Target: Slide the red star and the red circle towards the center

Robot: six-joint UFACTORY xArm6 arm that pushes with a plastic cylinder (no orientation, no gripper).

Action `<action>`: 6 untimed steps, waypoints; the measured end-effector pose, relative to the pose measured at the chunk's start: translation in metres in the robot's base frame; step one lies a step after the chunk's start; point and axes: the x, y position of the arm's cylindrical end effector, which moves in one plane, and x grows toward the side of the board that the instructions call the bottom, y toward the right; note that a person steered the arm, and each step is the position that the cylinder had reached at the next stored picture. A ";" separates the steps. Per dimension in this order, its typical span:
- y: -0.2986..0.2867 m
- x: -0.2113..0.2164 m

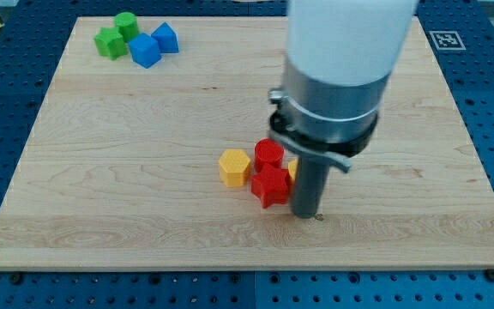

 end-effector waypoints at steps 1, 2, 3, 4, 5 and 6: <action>0.031 -0.024; 0.039 -0.034; 0.039 -0.006; 0.031 0.000; -0.005 0.004; -0.041 0.007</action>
